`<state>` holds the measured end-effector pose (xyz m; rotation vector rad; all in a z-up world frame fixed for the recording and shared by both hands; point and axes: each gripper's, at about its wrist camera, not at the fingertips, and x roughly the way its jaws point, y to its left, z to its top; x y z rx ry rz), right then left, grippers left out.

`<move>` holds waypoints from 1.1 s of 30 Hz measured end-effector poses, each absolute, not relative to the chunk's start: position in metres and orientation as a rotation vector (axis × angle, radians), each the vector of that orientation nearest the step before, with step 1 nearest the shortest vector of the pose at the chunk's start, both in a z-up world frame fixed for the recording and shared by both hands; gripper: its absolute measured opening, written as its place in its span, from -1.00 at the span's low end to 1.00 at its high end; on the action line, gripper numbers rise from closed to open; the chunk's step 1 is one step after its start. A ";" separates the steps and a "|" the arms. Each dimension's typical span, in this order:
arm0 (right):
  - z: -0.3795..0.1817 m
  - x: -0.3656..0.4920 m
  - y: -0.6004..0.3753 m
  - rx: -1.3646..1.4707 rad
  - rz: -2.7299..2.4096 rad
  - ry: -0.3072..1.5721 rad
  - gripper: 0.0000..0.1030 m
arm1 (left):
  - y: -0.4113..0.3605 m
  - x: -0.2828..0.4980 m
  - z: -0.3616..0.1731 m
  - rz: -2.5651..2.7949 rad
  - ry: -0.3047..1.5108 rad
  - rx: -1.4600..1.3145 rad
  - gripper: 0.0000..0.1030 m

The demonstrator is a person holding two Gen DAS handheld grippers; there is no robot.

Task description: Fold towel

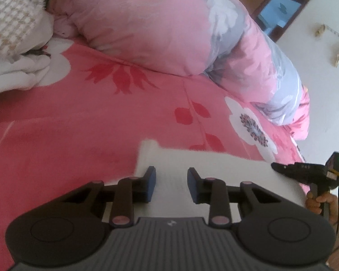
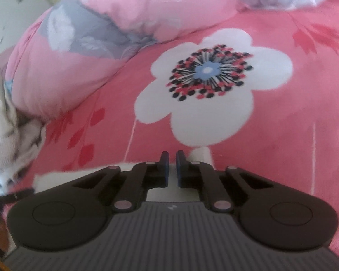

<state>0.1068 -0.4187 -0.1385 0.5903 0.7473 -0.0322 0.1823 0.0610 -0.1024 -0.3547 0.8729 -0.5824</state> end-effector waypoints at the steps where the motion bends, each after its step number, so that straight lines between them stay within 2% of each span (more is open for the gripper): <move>1: -0.137 0.105 -0.421 0.619 -0.043 0.748 -0.94 | 0.064 0.179 -0.099 -0.575 0.872 -0.367 -0.29; 2: -0.131 0.099 -0.420 0.628 -0.042 0.739 -0.92 | 0.068 0.173 -0.092 -0.567 0.860 -0.369 -0.24; 3: -0.122 0.091 -0.418 0.629 -0.037 0.725 -0.82 | 0.072 0.165 -0.085 -0.556 0.835 -0.359 -0.08; 4: -0.113 0.083 -0.416 0.630 -0.032 0.712 -0.82 | 0.075 0.157 -0.077 -0.545 0.808 -0.344 0.01; 8: -0.069 0.043 -0.381 0.542 0.067 0.660 -0.82 | 0.090 0.115 -0.051 -0.548 0.709 -0.300 0.03; 12: -0.041 0.001 -0.313 0.444 0.265 0.656 -0.82 | 0.094 0.084 -0.054 -0.564 0.680 -0.274 0.03; 20: -0.063 -0.042 -0.147 0.115 0.610 0.688 -0.82 | 0.076 0.057 -0.097 -0.554 0.662 -0.034 0.07; 25: -0.124 -0.042 -0.103 -0.031 0.577 0.742 -0.85 | 0.091 0.061 -0.107 -0.604 0.676 -0.101 0.10; 29: -0.104 -0.045 -0.102 -0.002 0.556 0.735 -0.84 | 0.098 0.063 -0.109 -0.625 0.677 -0.138 0.09; 33: -0.092 -0.057 -0.080 -0.064 0.631 0.619 -0.84 | 0.100 0.066 -0.109 -0.632 0.690 -0.161 0.08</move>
